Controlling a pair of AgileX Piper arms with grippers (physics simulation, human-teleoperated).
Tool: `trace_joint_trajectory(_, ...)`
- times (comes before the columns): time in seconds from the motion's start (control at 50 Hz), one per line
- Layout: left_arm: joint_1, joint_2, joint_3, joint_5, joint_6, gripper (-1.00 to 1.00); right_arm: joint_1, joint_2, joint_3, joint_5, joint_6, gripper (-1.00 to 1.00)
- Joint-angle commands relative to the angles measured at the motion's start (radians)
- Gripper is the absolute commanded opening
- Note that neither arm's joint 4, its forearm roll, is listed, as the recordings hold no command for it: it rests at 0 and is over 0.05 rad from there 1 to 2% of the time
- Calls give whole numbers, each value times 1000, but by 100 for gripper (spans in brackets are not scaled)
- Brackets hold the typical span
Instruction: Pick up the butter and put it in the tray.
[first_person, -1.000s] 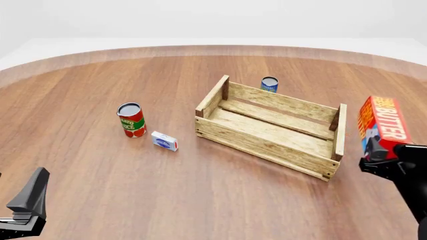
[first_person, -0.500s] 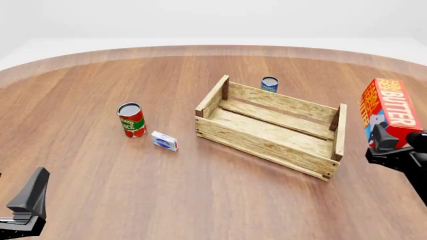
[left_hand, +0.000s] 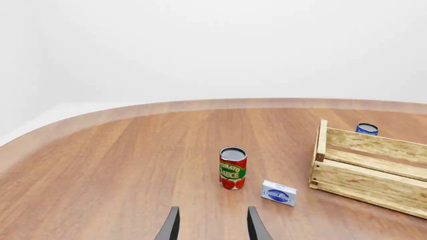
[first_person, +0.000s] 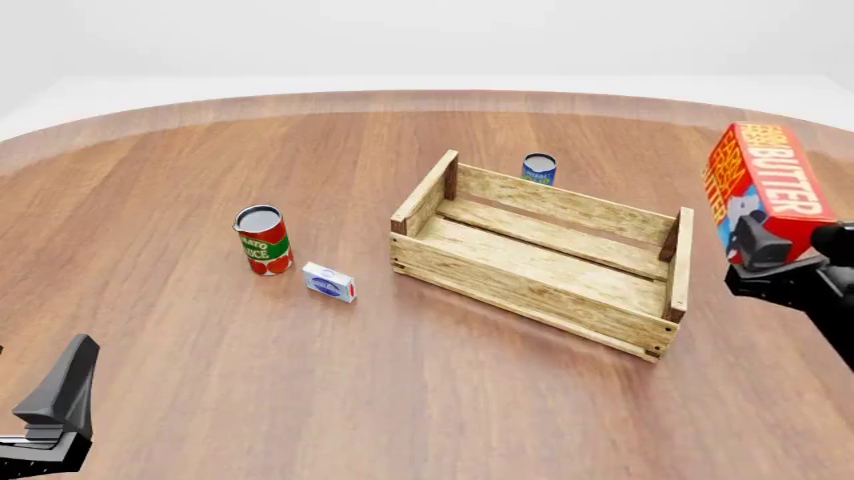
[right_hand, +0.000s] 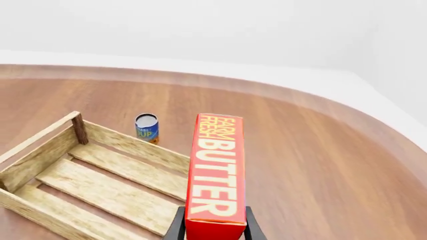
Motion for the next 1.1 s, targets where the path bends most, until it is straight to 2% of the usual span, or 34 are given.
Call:
trace_joint_trajectory(0.02, 0, 0, 0, 0, 0, 100, 40, 12, -72, 25, 11, -100)
trace_joint_trajectory(0.54, 0, 0, 0, 0, 0, 100, 129, 113, -181, 55, -34, -100)
trace_joint_trajectory(1.1, 0, 0, 0, 0, 0, 100, 214, 227, -245, 23, -41, -100)
